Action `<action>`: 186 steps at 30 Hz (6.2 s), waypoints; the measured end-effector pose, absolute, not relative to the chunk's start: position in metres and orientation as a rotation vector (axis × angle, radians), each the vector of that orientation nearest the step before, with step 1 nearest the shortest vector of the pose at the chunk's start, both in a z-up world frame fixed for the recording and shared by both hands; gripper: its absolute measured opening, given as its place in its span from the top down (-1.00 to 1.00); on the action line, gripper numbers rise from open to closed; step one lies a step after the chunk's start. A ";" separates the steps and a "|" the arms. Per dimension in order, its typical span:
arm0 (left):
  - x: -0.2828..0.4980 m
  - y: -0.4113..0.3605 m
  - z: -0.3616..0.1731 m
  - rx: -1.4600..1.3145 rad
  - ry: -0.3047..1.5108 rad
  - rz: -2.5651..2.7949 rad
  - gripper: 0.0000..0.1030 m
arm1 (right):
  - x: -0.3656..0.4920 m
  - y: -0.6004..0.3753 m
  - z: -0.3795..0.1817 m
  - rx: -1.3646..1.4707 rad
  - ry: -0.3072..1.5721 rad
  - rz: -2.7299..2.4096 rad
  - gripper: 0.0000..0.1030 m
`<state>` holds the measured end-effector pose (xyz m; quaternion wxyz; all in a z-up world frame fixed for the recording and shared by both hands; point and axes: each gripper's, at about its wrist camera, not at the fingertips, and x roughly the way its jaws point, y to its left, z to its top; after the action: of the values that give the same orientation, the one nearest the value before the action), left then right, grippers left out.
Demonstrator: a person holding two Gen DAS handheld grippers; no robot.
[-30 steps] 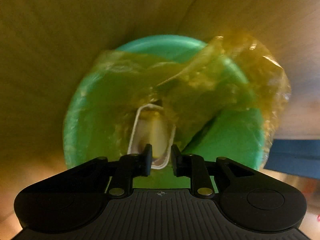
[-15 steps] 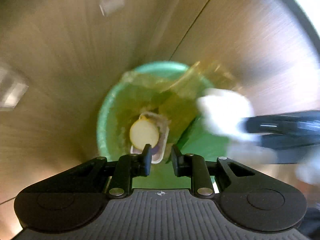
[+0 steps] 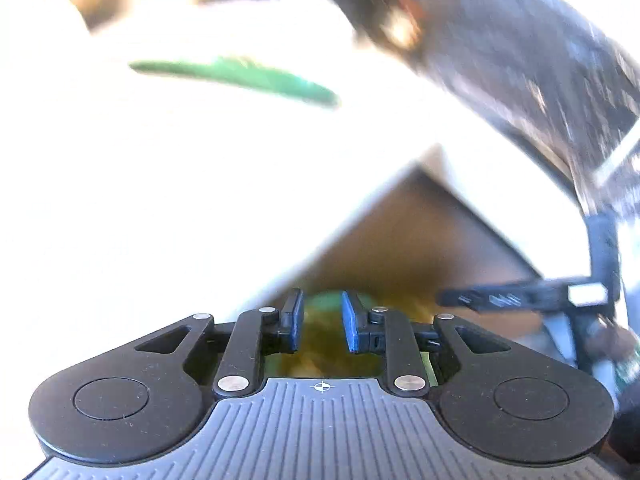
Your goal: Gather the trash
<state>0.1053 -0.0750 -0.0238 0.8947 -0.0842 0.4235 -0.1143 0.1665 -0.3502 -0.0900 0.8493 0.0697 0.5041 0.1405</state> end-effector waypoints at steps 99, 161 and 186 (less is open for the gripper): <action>0.181 0.085 0.022 -0.274 0.778 -0.001 0.73 | 0.384 -0.120 0.013 0.184 0.938 0.382 -0.02; 0.193 -0.215 -0.356 0.053 1.506 -0.323 0.59 | 0.112 -0.429 -0.155 0.015 1.219 0.123 -0.10; 0.128 -0.109 -0.069 -0.267 1.052 -0.437 0.59 | 0.183 -0.322 -0.314 0.110 1.659 0.270 -0.12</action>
<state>0.1278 -0.1089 -0.0690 0.8337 -0.1261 0.4965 -0.2062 0.1834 -0.3222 -0.3136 0.6659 0.0488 0.7348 0.1197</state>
